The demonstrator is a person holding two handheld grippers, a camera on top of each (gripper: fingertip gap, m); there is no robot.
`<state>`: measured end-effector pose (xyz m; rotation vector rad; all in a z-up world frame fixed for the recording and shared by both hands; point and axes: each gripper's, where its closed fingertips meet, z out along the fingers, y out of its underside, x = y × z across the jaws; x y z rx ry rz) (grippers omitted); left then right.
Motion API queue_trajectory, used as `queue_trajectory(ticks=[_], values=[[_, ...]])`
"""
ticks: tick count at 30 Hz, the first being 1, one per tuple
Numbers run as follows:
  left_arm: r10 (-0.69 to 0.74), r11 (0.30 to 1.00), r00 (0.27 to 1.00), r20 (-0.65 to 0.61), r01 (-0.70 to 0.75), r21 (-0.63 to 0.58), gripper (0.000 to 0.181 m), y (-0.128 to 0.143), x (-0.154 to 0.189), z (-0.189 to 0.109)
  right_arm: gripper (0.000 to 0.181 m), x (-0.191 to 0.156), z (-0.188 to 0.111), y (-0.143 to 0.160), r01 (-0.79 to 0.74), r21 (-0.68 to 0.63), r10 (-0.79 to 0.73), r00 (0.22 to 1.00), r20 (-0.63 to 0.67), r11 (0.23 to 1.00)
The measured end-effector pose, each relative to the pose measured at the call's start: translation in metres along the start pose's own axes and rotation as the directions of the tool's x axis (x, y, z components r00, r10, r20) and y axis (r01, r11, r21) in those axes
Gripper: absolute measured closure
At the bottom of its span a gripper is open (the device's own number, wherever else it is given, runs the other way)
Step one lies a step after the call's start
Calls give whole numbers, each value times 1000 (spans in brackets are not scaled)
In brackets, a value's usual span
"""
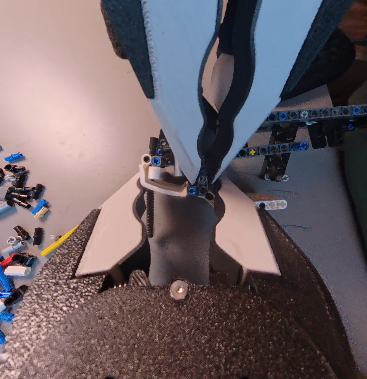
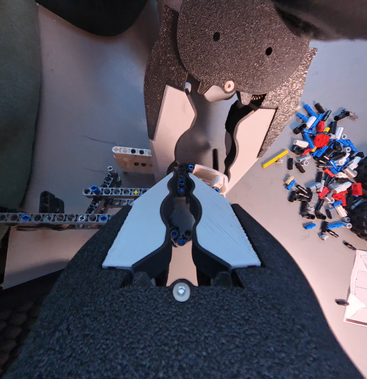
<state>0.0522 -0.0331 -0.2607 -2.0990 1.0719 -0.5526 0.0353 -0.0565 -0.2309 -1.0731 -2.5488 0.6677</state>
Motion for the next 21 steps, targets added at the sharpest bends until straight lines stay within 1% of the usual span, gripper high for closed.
queue_trajectory(ticks=[2, 4, 10, 15, 17, 21], values=[[-17, 1000, 1000, 4, 17, 3, 117, 1, -1, 0, 176, 0, 1, -1, 11, -7, -11, 1000, -8, 1000], [-23, 1000, 1000, 7, 23, 11, 118, 2, -1, 0, 176, 0, 1, -2, -5, 16, 5, 1000, -3, 1000], [-53, 998, 999, 12, 53, 23, 120, 1, -2, 0, 178, 1, 1, -4, -92, 89, 92, 996, 6, 992], [-61, 998, 998, 11, 60, 20, 121, 0, 0, 2, 179, -1, -1, -3, -113, 117, 112, 994, 17, 987], [-60, 998, 998, 9, 59, 18, 121, 0, 0, 2, 179, -1, -2, -3, -96, 117, 96, 995, 8, 988], [-67, 997, 998, 2, 67, 35, 121, -2, 0, 2, 179, -1, -3, -3, -135, 154, 130, 991, 40, 979]])
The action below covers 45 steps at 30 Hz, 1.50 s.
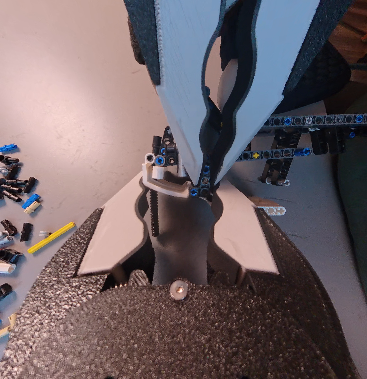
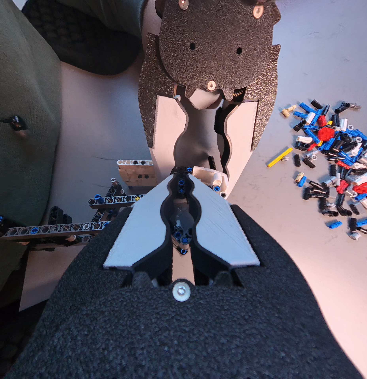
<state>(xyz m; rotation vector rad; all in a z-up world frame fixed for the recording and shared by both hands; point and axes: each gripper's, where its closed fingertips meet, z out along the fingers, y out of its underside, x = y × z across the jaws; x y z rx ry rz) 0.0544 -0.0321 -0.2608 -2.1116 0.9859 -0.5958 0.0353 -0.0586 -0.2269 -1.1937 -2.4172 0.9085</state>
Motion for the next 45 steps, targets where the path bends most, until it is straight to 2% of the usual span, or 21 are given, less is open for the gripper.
queue_trajectory(ticks=[6, 16, 17, 18, 19, 20, 22, 25, 28, 33, 37, 41, 45], values=[[-16, 1000, 1000, -18, 17, 24, 120, -3, 2, 1, 179, -2, -3, 0, -30, 50, 27, 998, 52, 998], [-11, 999, 1000, -15, 12, 51, 121, -5, 3, 1, 180, -2, -5, -2, -47, 150, 40, 998, 51, 988], [-8, 999, 1000, -9, 9, 48, 122, -4, 2, 2, 176, 0, -10, -12, -71, 223, 62, 997, 47, 972], [17, 1000, 1000, 11, -17, 16, 126, 4, 1, 5, 177, 5, -40, -45, -157, 422, 125, 987, 104, 893], [-5, 1000, 1000, -17, 5, -2, 126, 8, 5, 7, 178, 20, -59, -53, -88, 453, 92, 996, 13, 887], [25, 1000, 1000, 14, -26, 17, 128, 4, 5, 6, 176, 17, -52, -41, -15, 358, 30, 999, -36, 934], [41, 999, 999, 11, -41, 2, 127, 3, 8, 6, 176, -3, -30, -27, 14, 286, -13, 1000, -7, 958], [40, 999, 999, 0, -40, -12, 127, 3, 7, 7, 176, 4, -56, -44, -30, 400, 43, 999, -23, 916], [27, 1000, 1000, 1, -27, -5, 125, 2, 4, 4, 176, 9, -69, -44, -34, 429, 67, 996, -62, 903], [1, 996, 999, -47, 4, 92, 111, -12, 4, -13, 174, 12, -71, -38, -80, 511, 145, 985, -88, 856], [-43, 974, 996, -76, 59, 219, 114, -26, -2, -37, 174, 16, -72, -37, -88, 591, 184, 978, -103, 802], [-113, 900, 984, -141, 162, 405, 124, -54, -2, -68, 174, 20, -76, -47, -21, 649, 162, 974, -159, 761], [-191, 802, 952, -237, 291, 521, 136, -75, 0, -90, 174, 26, -70, -54, 165, 567, 37, 944, -327, 807]])
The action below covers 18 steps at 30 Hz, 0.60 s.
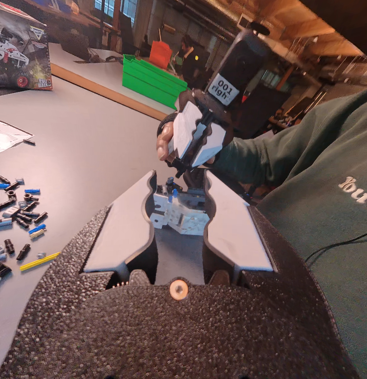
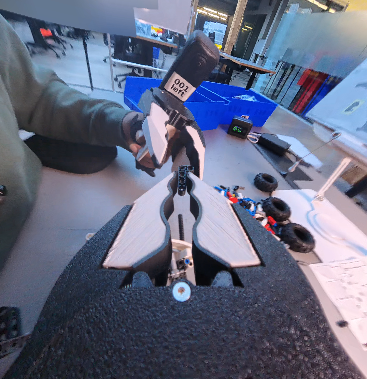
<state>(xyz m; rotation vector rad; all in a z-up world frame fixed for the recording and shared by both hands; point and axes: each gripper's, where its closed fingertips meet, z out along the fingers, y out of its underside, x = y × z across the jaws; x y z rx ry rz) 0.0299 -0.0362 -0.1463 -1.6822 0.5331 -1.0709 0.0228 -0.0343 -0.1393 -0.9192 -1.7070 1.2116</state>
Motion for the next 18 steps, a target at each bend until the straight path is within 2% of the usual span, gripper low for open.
queue_trajectory(ticks=[3, 5, 7, 9, 12, 18], values=[[-53, 996, 998, -29, 55, 68, 147, -6, 5, -5, 175, -3, 5, -10, 150, 22, -150, 988, -37, 988], [-28, 996, 999, -27, 30, 87, 156, -7, 10, -8, 175, -5, 6, -17, 147, 60, -145, 989, -34, 987], [7, 993, 1000, -30, -3, 117, 166, -11, 17, -9, 174, -6, 4, -23, 55, 124, -56, 998, 5, 991], [43, 990, 998, -37, -37, 139, 174, -16, 24, -10, 174, -10, -1, -32, -86, 200, 68, 993, 96, 976], [60, 986, 997, -38, -54, 156, 177, -21, 29, -9, 174, -10, -5, -36, -252, 232, 209, 959, 194, 940], [50, 984, 998, -28, -44, 174, 177, -23, 25, -10, 174, -8, -3, -30, -312, 206, 264, 937, 230, 927]])
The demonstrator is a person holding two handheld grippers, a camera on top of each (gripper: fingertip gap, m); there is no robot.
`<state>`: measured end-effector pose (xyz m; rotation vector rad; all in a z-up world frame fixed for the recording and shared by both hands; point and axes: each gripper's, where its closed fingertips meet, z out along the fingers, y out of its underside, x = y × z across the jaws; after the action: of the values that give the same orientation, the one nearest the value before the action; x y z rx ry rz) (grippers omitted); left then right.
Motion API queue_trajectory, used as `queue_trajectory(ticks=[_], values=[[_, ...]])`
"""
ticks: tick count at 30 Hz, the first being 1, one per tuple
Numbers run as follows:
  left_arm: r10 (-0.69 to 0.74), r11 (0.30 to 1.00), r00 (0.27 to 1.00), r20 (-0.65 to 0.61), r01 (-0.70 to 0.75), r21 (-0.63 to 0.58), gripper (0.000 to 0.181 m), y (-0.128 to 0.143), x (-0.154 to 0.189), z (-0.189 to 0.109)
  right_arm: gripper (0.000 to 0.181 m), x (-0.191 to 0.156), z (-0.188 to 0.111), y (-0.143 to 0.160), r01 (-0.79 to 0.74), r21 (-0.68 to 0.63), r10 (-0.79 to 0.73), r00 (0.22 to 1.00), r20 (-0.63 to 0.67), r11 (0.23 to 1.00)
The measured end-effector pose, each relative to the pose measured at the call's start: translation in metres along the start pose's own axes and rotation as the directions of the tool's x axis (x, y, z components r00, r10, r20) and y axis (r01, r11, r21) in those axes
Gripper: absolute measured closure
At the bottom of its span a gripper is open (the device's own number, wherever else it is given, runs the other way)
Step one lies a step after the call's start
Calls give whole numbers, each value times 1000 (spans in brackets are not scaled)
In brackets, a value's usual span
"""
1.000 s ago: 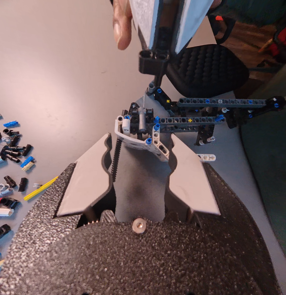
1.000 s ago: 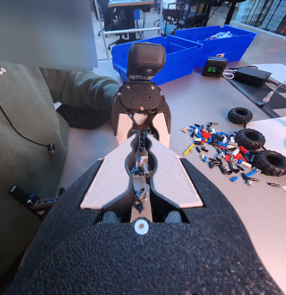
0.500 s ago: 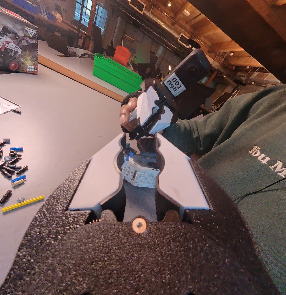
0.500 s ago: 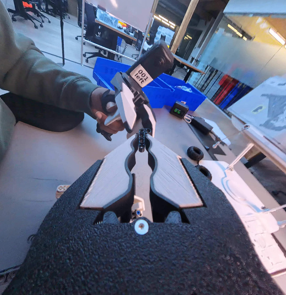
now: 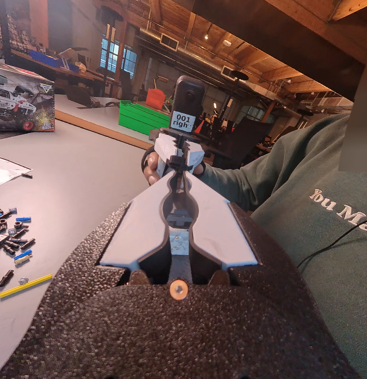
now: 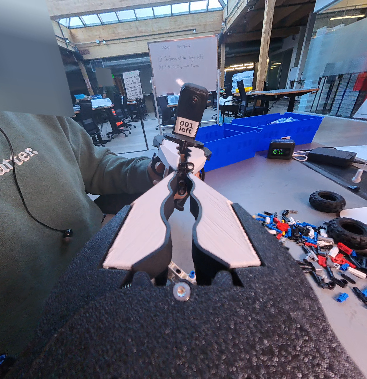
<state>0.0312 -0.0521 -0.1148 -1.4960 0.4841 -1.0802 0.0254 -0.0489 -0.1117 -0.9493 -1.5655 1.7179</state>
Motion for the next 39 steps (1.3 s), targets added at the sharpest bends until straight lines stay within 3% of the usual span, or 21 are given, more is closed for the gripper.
queue_trajectory(ticks=[15, 17, 26, 29, 30, 34, 36, 39], values=[[-16, 1000, 1000, -12, 16, 20, 175, 2, -1, 1, 175, 1, 2, 9, 39, -92, -41, 999, -17, 995], [-39, 999, 998, -43, 41, 35, 169, 0, 2, 0, 175, 0, 2, 8, 34, -79, -36, 999, -15, 996], [-32, 999, 999, -37, 33, 26, 178, -2, 2, 0, 175, -1, 2, 2, 24, -33, -24, 1000, -13, 999], [-34, 990, 999, 19, 31, 136, 179, -26, -13, -29, 176, 20, -38, -37, -13, 157, 27, 996, -91, 988], [-36, 989, 997, 69, 26, 145, 179, -29, -24, -43, 176, 28, -53, -43, 33, 154, -10, 989, -148, 987], [65, 994, 927, 369, -27, -108, 178, 9, -84, -58, 175, 31, -46, -32, 72, 83, -56, 981, -185, 994], [223, 951, 845, 487, -78, -300, 177, 33, -111, -62, 175, 36, -42, -21, 64, 42, -55, 980, -192, 997], [407, 853, 736, 541, -94, -514, 177, 57, -144, -66, 175, 50, -46, -9, 80, -10, -80, 964, -255, 997]])
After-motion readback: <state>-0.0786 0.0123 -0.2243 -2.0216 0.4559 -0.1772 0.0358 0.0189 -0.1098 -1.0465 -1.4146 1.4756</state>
